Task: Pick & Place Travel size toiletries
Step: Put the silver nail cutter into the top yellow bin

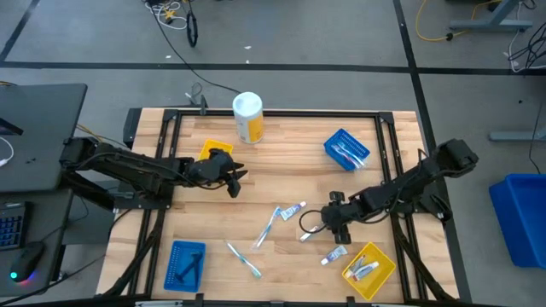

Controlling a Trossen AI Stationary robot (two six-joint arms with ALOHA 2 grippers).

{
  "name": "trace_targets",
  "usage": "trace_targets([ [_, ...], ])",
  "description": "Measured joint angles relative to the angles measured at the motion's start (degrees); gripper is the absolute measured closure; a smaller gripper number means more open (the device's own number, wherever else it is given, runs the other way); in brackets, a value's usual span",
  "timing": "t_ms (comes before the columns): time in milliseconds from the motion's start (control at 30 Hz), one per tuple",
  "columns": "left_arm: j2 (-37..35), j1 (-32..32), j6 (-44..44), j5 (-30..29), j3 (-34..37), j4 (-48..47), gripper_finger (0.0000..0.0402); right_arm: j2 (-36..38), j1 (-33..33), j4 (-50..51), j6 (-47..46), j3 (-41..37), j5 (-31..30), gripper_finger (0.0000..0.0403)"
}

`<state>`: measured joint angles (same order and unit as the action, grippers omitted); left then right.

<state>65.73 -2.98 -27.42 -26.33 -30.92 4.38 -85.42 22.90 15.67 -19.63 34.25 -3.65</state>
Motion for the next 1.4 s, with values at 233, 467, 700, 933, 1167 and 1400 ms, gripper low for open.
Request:
trace_targets([
  [233, 0.0, 0.0, -1.3, 0.0, 0.0, 0.1, 0.0264, -1.1, 0.1, -0.4, 0.0, -0.1, -3.5, 0.0253],
  [467, 0.0, 0.0, -2.3, 0.0, 0.0, 0.1, 0.0264, -1.3, -1.0, -2.7, 0.2, -0.1, -4.4, 0.0337],
  [700, 0.0, 0.0, -2.8, -1.7, 0.0, 0.4, 0.0264, 2.2, -2.9, -7.4, 6.1, 2.9, -8.1, 0.034],
  [933, 0.0, 0.0, 2.5, -1.9, 0.0, 4.1, 0.0264, 10.3, -6.2, -23.2, 17.3, 7.4, -17.5, 0.0337],
  [1167, 1.0, 0.0, 10.2, 6.8, 0.0, 19.3, 0.0264, 13.6, -11.6, -38.9, 18.6, 7.5, -17.4, 0.0334],
  [1400, 10.6, -1.1, 16.3, 11.1, -0.3, 37.4, 0.0264, 11.6, -15.7, -38.8, 15.5, 7.5, -17.2, 0.0333],
])
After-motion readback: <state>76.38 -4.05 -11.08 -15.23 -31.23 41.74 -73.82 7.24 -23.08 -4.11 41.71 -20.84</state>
